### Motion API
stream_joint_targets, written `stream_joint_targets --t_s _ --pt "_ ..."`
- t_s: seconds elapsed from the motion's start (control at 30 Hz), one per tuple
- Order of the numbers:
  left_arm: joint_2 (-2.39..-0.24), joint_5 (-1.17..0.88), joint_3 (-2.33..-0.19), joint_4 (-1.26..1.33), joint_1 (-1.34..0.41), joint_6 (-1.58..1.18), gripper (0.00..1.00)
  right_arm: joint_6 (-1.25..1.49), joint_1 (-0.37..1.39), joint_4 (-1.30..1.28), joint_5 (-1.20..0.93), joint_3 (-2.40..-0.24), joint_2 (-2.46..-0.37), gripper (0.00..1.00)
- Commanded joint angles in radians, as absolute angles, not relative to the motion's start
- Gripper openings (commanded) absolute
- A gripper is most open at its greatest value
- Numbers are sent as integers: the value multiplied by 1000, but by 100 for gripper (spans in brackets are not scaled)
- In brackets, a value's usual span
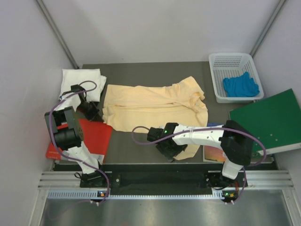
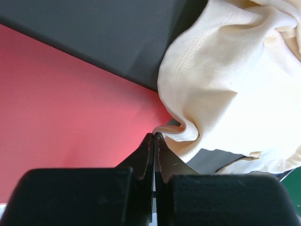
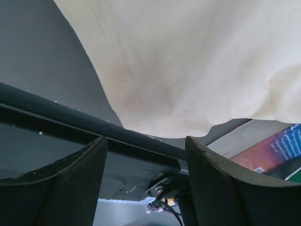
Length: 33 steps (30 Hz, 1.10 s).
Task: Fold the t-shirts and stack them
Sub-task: Grap the side of the flattened tshirt closest away from the robot with both arms
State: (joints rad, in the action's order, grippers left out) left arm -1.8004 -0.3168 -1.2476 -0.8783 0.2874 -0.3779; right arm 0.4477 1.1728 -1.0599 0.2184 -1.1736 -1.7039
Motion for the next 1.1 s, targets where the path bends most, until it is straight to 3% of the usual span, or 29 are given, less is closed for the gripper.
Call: stream_joint_targets --t_s 0.0,0.2,0.33,0.37,0.43,0.47,0.57,0.67,1.07 --pt "-1801 -354 -1278 -885 301 -360 0 479 1216 -997 314 -1148 -1723 67" --pt "-1810 -368 -1282 -874 302 -368 0 445 1218 -930 382 -1126 -1804 68" --pt "-1799 -361 -1278 -870 302 -373 0 408 1218 -884 371 -1126 -1830 61" --pt "-1798 -359 -1278 -871 304 -374 0 402 1219 -874 367 -1126 -1835 48" --pt "-1792 -353 -1276 -871 307 -373 0 387 1218 -865 345 -1120 -1835 39" --pt "-1790 -351 -1276 -876 307 -373 0 382 1218 -864 342 -1118 -1833 29" --pt "-1778 -350 -1281 -890 310 -373 0 376 1218 -877 331 -1115 -1825 15" --pt "-1747 -319 -1289 -926 314 -364 0 385 1218 -920 324 -1124 -1778 8" --pt "-1586 -296 -1310 -1091 333 -348 0 417 1207 -1149 391 -1311 -1592 0"
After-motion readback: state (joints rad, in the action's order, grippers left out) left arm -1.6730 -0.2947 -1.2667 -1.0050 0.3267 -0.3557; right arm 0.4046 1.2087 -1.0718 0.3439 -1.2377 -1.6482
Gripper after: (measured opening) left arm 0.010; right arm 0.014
